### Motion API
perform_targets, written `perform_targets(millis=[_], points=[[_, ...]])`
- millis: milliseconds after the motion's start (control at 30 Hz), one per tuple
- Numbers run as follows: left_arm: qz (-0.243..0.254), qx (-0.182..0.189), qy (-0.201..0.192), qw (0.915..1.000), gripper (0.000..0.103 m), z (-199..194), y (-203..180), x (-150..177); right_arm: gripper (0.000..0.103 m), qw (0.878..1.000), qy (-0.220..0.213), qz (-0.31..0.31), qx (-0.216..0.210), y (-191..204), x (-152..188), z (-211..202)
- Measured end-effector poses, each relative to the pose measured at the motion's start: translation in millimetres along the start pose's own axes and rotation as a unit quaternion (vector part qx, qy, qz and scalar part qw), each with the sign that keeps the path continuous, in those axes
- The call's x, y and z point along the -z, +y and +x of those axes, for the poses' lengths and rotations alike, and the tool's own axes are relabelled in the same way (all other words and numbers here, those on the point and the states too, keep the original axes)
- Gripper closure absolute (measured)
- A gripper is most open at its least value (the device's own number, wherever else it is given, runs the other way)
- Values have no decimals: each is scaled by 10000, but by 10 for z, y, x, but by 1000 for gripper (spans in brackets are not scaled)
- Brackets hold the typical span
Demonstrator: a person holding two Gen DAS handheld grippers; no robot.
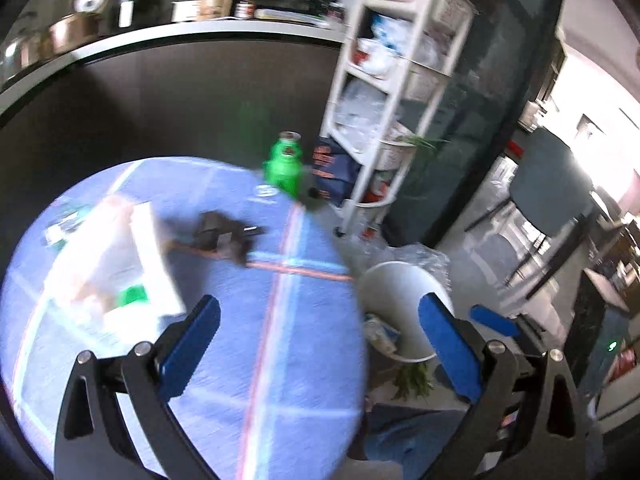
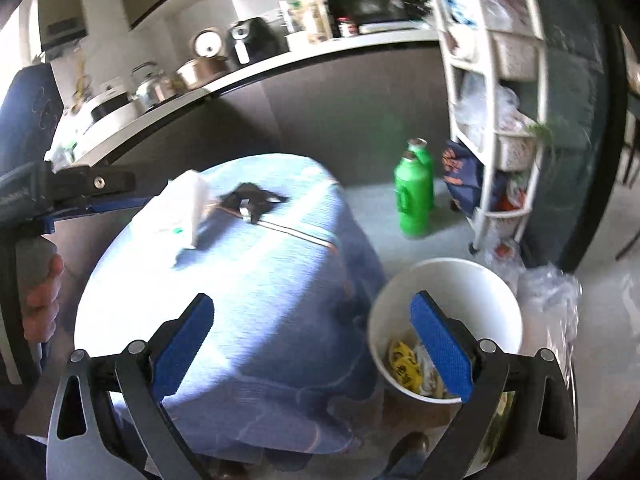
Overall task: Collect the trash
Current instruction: 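Move both open tools back over the table toward the tissue pack, then grasp the clear plastic wrap with the left tool while the right tool grasps the white paper towel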
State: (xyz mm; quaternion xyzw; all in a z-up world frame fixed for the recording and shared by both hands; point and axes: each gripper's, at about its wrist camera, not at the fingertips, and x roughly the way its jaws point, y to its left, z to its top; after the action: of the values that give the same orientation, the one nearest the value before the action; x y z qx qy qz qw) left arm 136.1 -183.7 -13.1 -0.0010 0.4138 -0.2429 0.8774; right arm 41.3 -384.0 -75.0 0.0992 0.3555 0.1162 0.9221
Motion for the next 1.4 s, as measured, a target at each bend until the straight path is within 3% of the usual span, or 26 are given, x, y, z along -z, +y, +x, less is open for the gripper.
perform_targets(millis=[267, 400, 700, 1000, 1333, 1367, 1400], points=[[-937, -499, -48, 9943, 4, -449, 934, 379, 8, 9995, 81, -289, 7, 559, -137, 137], [-1335, -675, -77, 9887, 4, -582, 1335, 563, 8, 9985, 333, -413, -115, 810, -207, 305], [-1489, -785, -76, 9857, 4, -662, 1828, 760, 10, 9950, 693, -592, -409, 1300, -386, 817], [-1611, -699, -9, 9845, 4, -570, 2076, 765, 43, 9930, 929, -540, -480, 1517, -686, 1520], [-1534, -373, 180, 9873, 11, -254, 2097, 576, 57, 9920, 1117, -446, -377, 1527, -733, 2095], [-1505, -332, 199, 9878, 13, -222, 2081, 559, 61, 9918, 1138, -444, -374, 1521, -729, 2136], [-1462, -285, 217, 9886, 16, -183, 2049, 538, 75, 9914, 1169, -447, -384, 1514, -725, 2172]])
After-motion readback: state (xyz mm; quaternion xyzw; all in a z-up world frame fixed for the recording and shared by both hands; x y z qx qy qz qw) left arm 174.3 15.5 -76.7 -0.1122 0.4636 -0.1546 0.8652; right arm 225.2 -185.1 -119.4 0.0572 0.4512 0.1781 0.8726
